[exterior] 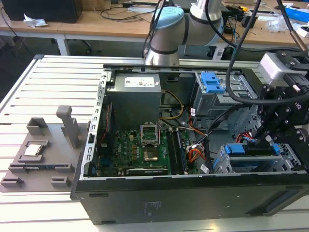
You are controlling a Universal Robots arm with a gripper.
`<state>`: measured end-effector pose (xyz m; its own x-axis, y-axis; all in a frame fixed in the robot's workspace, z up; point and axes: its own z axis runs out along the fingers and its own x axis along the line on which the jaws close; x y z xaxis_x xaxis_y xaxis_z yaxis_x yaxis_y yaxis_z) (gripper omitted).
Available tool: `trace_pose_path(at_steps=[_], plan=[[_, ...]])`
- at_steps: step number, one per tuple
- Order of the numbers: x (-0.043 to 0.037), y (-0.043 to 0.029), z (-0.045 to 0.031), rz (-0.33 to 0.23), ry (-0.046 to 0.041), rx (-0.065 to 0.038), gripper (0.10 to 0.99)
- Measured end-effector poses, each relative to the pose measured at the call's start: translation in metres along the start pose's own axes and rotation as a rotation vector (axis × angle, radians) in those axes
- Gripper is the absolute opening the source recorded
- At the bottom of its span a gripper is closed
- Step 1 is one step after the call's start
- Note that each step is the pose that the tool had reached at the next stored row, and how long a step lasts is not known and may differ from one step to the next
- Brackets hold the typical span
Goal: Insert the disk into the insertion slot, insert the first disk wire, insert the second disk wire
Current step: 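Insert the second disk wire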
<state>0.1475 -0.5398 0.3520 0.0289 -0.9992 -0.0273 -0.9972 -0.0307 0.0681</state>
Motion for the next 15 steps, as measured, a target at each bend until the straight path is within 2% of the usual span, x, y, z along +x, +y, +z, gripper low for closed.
trace_pose_path(at_steps=[4,6,8,10,12,15], plan=[[-0.0003,0.0002,-0.0023,0.000,0.0005,0.000,0.227],[-0.0010,0.0006,-0.0085,0.000,0.0004,0.000,0.227],[-0.0031,0.0013,-0.0082,-0.001,0.0005,0.000,0.227],[-0.0089,0.0025,-0.0070,-0.002,0.0052,0.000,0.227],[-0.0119,0.0056,-0.0053,-0.003,0.0170,-0.001,0.227],[-0.0121,0.0120,-0.0028,-0.004,0.0460,-0.002,0.227]])
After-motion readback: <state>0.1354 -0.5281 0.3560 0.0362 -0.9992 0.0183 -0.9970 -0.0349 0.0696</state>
